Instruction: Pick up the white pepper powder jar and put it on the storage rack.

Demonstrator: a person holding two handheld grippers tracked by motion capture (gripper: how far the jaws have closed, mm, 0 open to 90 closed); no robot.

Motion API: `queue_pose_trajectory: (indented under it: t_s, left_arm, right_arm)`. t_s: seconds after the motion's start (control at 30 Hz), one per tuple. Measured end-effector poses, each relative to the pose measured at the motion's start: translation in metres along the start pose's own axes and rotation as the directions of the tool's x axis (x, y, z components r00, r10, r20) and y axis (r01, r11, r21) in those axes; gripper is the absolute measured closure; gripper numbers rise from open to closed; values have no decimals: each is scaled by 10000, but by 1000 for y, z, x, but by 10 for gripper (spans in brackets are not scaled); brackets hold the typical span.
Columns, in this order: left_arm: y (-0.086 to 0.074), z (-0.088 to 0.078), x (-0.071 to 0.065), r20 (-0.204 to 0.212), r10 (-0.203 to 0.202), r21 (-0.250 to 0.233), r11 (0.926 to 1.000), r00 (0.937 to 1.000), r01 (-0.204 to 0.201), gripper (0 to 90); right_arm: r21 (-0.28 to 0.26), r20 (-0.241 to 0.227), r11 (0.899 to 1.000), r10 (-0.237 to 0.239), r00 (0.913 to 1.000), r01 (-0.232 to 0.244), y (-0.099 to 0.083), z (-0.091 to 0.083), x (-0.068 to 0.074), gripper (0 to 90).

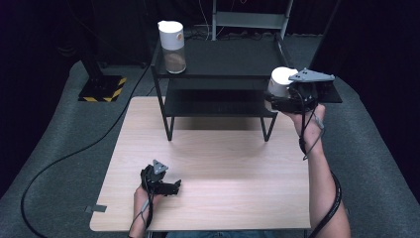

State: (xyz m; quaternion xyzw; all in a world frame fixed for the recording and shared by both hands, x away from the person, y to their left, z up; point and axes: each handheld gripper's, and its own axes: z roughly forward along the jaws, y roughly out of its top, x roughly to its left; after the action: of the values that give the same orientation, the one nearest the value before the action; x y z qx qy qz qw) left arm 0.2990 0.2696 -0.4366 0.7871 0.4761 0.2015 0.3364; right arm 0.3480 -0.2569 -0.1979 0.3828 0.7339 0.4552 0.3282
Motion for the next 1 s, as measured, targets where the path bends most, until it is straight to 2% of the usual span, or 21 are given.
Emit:
queue_pose_trajectory:
  t_s: [1.0]
  left_arm:
    - [0,0,0,5,2,-6,10000,10000,-2,7]
  right_arm:
    - [-278,169,9996,-10,9999,14,32,-9,-5,302]
